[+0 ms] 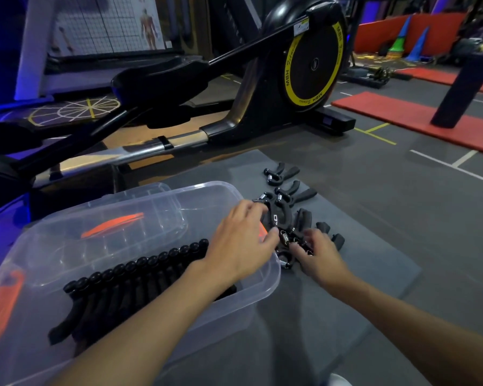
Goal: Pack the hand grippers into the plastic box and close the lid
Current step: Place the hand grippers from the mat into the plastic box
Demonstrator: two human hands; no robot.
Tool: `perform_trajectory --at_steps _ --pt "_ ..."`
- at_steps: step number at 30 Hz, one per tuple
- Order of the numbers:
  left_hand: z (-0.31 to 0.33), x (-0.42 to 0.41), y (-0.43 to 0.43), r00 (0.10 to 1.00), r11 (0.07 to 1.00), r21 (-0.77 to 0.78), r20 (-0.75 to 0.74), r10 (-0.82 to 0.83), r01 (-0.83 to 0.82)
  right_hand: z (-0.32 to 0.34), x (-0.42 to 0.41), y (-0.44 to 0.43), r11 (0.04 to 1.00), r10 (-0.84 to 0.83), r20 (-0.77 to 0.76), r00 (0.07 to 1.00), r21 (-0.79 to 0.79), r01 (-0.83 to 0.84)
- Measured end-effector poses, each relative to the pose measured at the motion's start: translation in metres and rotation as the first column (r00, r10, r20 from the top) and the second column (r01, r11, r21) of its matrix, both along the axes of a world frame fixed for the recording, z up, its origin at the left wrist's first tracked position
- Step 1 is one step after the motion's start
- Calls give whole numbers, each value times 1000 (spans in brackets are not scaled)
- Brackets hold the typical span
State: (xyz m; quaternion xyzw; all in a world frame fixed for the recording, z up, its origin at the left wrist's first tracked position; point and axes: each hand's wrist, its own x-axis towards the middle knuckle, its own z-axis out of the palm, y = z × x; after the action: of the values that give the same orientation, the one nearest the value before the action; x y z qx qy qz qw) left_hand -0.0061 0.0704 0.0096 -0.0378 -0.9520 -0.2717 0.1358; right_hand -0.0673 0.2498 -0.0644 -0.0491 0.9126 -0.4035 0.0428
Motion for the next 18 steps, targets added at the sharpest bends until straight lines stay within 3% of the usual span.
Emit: perform_trajectory --at_steps 4,9,18 --pt "-12 7 2 999 999 -42 -30 24 -26 -42 -11 42 978 -141 105 984 171 122" --pt "-12 10 1 999 998 -26 -14 49 -49 -78 -21 49 994 -107 199 974 10 108" --pt "-12 10 3 999 999 1 -18 40 -40 -83 -36 45 995 -76 124 989 74 67"
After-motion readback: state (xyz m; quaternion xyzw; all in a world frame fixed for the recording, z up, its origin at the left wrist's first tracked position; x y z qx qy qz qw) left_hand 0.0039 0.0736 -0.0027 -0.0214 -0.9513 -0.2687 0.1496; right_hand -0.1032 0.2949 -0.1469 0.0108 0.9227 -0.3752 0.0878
